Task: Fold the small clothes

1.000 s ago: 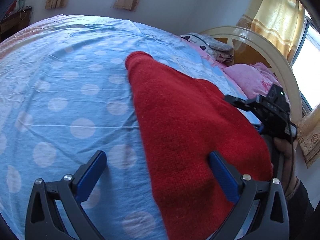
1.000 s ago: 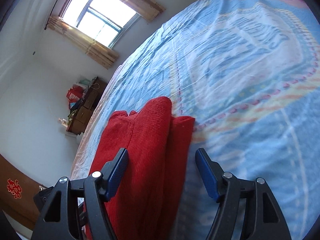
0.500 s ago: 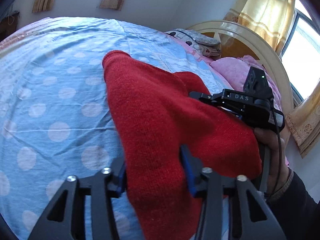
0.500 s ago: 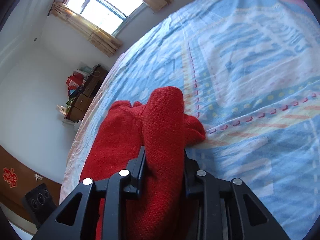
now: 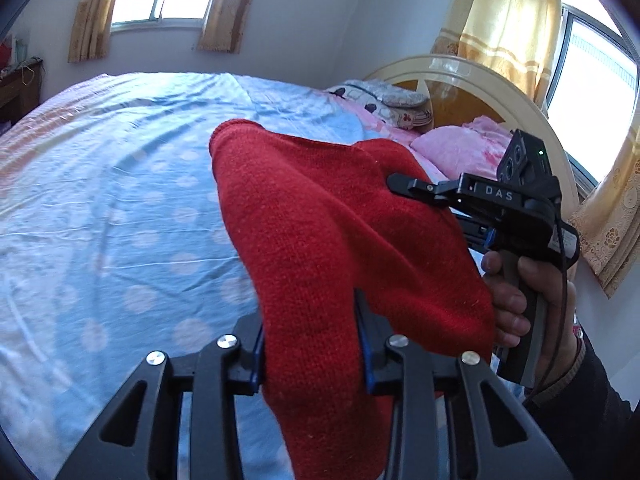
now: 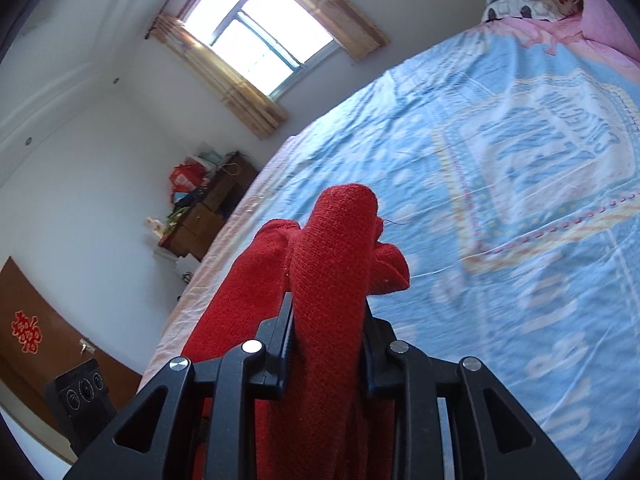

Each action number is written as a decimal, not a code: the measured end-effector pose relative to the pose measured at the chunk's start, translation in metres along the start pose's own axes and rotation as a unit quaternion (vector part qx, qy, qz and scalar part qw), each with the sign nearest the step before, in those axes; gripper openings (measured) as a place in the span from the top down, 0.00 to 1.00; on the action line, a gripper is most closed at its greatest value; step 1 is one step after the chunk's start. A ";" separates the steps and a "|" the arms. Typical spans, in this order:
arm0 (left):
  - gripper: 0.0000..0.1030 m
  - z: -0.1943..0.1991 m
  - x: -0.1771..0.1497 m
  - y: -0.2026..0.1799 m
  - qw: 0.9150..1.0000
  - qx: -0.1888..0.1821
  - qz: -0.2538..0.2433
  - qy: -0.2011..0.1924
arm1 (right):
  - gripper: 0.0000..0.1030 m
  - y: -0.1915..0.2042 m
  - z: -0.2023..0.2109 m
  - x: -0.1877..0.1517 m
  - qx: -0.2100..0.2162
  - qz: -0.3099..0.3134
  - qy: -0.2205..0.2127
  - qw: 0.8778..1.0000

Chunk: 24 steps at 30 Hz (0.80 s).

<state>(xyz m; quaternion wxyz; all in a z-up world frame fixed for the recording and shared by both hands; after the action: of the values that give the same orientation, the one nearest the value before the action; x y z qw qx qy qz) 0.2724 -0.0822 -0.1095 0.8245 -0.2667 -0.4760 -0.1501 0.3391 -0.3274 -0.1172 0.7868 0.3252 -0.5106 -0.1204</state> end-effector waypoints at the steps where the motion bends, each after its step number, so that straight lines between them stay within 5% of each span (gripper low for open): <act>1: 0.64 0.005 0.000 0.003 1.000 0.004 -0.001 -0.001 | 0.74 0.005 0.001 -0.003 0.006 -0.001 0.000 1.000; 24: 0.64 0.108 -0.025 0.080 0.994 0.106 0.003 0.000 | 0.74 0.127 -0.058 -0.100 0.091 0.024 0.077 0.993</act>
<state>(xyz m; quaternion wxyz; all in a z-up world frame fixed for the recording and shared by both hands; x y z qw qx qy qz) 0.2238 0.0462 -0.1112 0.8482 -0.1793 -0.4889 -0.0967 0.3274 -0.1566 -0.1244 0.7935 0.3919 -0.4646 -0.0292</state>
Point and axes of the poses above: each gripper's, at about its wrist camera, not at the fingertips, and z roughly against the way its jaws point, y to its left, x to its top, the point moved 3 cm from there along -z, roughly the way its jaws point, and after that the axes turned 15 degrees about -y, right-handed, at the moved point
